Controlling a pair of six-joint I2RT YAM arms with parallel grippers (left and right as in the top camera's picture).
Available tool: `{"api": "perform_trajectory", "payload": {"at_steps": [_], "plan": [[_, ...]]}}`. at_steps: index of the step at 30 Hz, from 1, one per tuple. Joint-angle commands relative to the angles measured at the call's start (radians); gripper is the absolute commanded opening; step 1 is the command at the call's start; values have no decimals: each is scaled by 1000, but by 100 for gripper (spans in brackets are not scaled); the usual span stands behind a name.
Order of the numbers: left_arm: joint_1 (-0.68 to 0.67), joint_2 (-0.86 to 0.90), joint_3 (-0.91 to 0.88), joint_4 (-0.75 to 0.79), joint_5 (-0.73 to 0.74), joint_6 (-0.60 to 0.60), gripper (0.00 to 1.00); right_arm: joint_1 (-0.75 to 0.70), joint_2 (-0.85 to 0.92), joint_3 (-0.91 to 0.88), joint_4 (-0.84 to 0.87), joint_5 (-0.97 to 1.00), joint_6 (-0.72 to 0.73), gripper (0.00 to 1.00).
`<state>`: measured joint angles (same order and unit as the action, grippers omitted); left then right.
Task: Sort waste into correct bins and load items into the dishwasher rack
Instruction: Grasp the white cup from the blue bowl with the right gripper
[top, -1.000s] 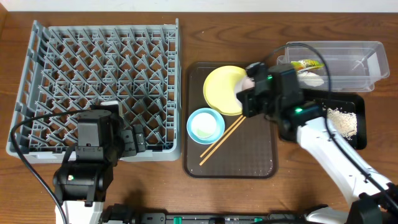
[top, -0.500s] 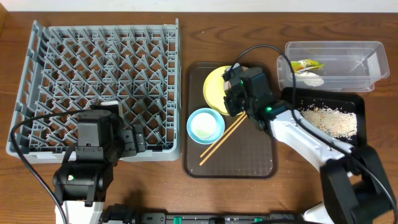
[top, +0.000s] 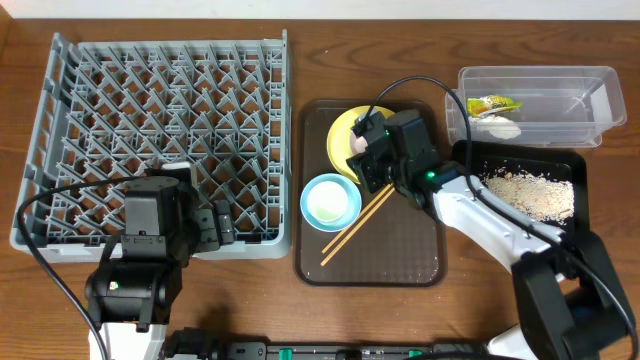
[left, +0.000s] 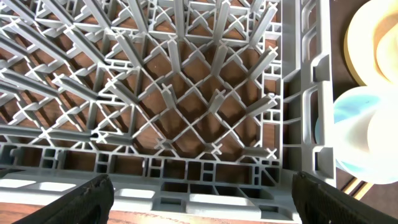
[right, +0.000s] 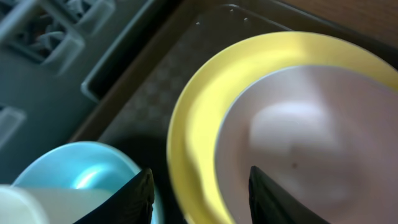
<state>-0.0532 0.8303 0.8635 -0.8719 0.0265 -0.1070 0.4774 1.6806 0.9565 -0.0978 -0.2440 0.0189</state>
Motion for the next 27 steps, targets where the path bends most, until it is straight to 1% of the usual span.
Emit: {"api": "perform_trajectory", "payload": {"at_steps": [1, 6, 8, 12, 14, 18, 19, 23, 27], "plan": [[5, -2, 23, -3, -4, 2, 93, 16, -99, 11, -26, -72, 55, 46], [5, -2, 23, -3, -4, 2, 93, 33, -181, 11, -100, -183, 108, 46], [5, -2, 23, -3, -4, 2, 93, 41, -184, 11, -135, -195, 121, 43], [5, -2, 23, -3, -4, 2, 93, 68, -155, 10, -228, -157, 130, 38], [5, -2, 23, -3, -4, 2, 93, 85, -130, 10, -258, -126, 131, 37], [5, -2, 23, -3, -4, 2, 93, 111, -76, 10, -257, -126, 142, 36], [5, -2, 23, -3, -4, 2, 93, 114, -64, 10, -254, -126, 142, 34], [5, -2, 23, -3, -4, 2, 93, 117, -34, 10, -250, -102, 143, 21], [5, -2, 23, -3, -4, 2, 93, 117, -33, 11, -238, -50, 145, 13]]}}
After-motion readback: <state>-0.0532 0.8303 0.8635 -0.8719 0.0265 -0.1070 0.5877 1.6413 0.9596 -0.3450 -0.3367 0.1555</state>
